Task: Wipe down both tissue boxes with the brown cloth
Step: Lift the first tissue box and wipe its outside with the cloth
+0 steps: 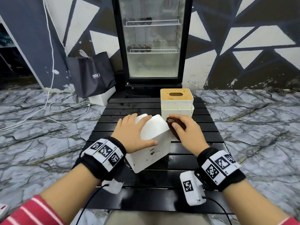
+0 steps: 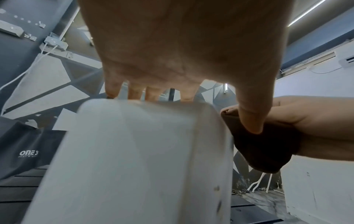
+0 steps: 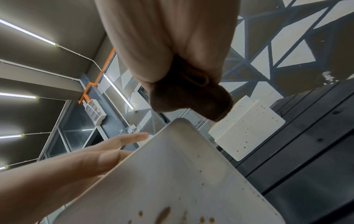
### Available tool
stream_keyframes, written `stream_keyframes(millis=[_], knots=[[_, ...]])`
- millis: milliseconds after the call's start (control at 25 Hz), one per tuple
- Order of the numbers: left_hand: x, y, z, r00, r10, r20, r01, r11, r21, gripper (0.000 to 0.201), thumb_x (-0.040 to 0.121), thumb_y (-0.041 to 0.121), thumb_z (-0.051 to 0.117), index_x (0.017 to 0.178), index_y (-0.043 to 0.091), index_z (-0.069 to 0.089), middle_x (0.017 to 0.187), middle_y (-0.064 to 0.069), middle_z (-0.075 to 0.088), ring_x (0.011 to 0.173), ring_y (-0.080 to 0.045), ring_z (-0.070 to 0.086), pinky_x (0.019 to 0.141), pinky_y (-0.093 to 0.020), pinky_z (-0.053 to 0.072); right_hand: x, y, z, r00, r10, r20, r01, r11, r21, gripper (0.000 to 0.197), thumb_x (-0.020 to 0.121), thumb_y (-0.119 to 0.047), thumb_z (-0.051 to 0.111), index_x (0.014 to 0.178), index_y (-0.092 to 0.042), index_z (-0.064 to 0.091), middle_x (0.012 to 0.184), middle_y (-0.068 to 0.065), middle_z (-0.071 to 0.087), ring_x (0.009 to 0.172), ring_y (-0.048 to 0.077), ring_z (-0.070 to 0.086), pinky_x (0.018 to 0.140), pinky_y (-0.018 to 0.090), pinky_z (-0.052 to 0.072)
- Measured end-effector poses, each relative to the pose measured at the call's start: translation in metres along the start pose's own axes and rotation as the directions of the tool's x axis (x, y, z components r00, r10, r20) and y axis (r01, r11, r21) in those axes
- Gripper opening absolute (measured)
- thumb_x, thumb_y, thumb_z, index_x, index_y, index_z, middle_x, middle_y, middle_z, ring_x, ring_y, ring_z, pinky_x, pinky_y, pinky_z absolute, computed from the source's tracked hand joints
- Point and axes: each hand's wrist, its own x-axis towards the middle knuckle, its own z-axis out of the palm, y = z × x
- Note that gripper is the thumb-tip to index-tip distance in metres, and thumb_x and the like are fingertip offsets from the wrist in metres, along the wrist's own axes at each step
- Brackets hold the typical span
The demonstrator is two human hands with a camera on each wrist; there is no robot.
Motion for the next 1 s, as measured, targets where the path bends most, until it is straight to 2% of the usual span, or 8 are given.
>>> stream_keyframes(millis=[160, 360, 480, 600, 680, 800, 880, 1000], knots=[[0.014, 0.016, 0.005, 0.997, -0.058, 0.044, 0.056, 0.997, 0.057, 0.084, 0.072, 0.076, 0.049, 0.143, 0.051, 0.012, 0.155, -0.011, 0.012, 0.142, -0.029, 0.011, 0.115, -0.051, 0.010, -0.006, 0.005, -0.007, 1.000, 0.023, 0.001, -0.023, 1.000, 0.005, 0.028, 0.091, -0.011, 0.051, 0.116, -0.020, 0.059, 0.111, -0.004, 0.055, 0.104, 0.008, 0.048, 0.093, 0.017, 0.032], [0.016, 0.016, 0.006, 0.998, -0.040, -0.038, 0.041, 0.999, 0.025, 0.074, 0.075, 0.069, 0.054, 0.140, 0.049, 0.026, 0.143, -0.006, 0.028, 0.132, -0.029, 0.025, 0.112, -0.047, 0.018, -0.010, 0.014, -0.008, 0.999, 0.034, -0.003, -0.034, 0.999, -0.003, 0.029, 0.090, -0.011, 0.052, 0.116, -0.021, 0.059, 0.116, 0.001, 0.057, 0.111, 0.017, 0.050, 0.104, 0.035, 0.036], [0.012, 0.017, 0.007, 0.999, -0.018, -0.033, 0.017, 0.999, -0.051, 0.080, 0.066, 0.076, 0.054, 0.137, 0.049, 0.031, 0.138, -0.004, 0.030, 0.127, -0.029, 0.027, 0.111, -0.042, 0.018, -0.009, 0.012, -0.010, 0.999, 0.036, -0.017, -0.036, 0.999, 0.013, 0.028, 0.090, -0.011, 0.052, 0.115, -0.022, 0.059, 0.113, -0.002, 0.057, 0.111, 0.015, 0.051, 0.102, 0.031, 0.037], [0.007, 0.016, 0.005, 0.999, 0.005, -0.039, -0.013, 0.979, -0.204, 0.086, 0.053, 0.077, 0.046, 0.135, 0.051, 0.035, 0.137, -0.002, 0.029, 0.127, -0.026, 0.024, 0.109, -0.037, 0.017, -0.008, 0.009, -0.017, 0.999, 0.034, -0.036, -0.033, 0.999, 0.016, 0.028, 0.090, -0.010, 0.051, 0.115, -0.020, 0.059, 0.110, -0.003, 0.055, 0.104, 0.009, 0.050, 0.092, 0.016, 0.033], [0.005, 0.012, 0.005, 0.998, 0.020, -0.061, -0.043, 0.920, -0.390, 0.083, 0.052, 0.075, 0.052, 0.131, 0.055, 0.036, 0.136, 0.001, 0.028, 0.129, -0.023, 0.022, 0.110, -0.037, 0.019, -0.006, 0.006, -0.023, 0.998, 0.029, -0.048, -0.029, 1.000, 0.000, 0.028, 0.090, -0.010, 0.051, 0.115, -0.019, 0.059, 0.109, -0.003, 0.054, 0.101, 0.007, 0.048, 0.089, 0.013, 0.032], [0.001, 0.003, 0.012, 0.989, 0.030, -0.148, -0.120, 0.750, -0.650, 0.073, 0.048, 0.072, 0.055, 0.118, 0.064, 0.035, 0.132, 0.007, 0.030, 0.128, -0.014, 0.023, 0.106, -0.030, 0.022, -0.004, 0.004, -0.027, 0.998, 0.009, -0.063, -0.012, 0.999, -0.037, 0.027, 0.090, -0.009, 0.052, 0.114, -0.018, 0.059, 0.106, -0.005, 0.054, 0.100, 0.007, 0.048, 0.087, 0.012, 0.031], [-0.003, -0.002, 0.021, 0.977, 0.023, -0.214, -0.173, 0.676, -0.717, 0.069, 0.051, 0.068, 0.059, 0.115, 0.064, 0.034, 0.134, 0.007, 0.032, 0.128, -0.011, 0.026, 0.103, -0.024, 0.022, -0.004, 0.002, -0.027, 0.998, -0.014, -0.059, 0.010, 0.998, -0.065, 0.028, 0.089, -0.009, 0.052, 0.114, -0.018, 0.060, 0.108, -0.004, 0.055, 0.100, 0.006, 0.047, 0.085, 0.010, 0.029], [-0.009, -0.010, 0.033, 0.961, 0.031, -0.276, -0.231, 0.639, -0.734, 0.070, 0.054, 0.064, 0.061, 0.118, 0.062, 0.033, 0.135, 0.003, 0.031, 0.127, -0.006, 0.027, 0.101, -0.016, 0.021, -0.006, -0.002, -0.024, 0.999, -0.027, -0.028, 0.025, 0.996, -0.087, 0.028, 0.089, -0.011, 0.053, 0.114, -0.019, 0.060, 0.110, -0.004, 0.055, 0.102, 0.006, 0.047, 0.088, 0.012, 0.030]])
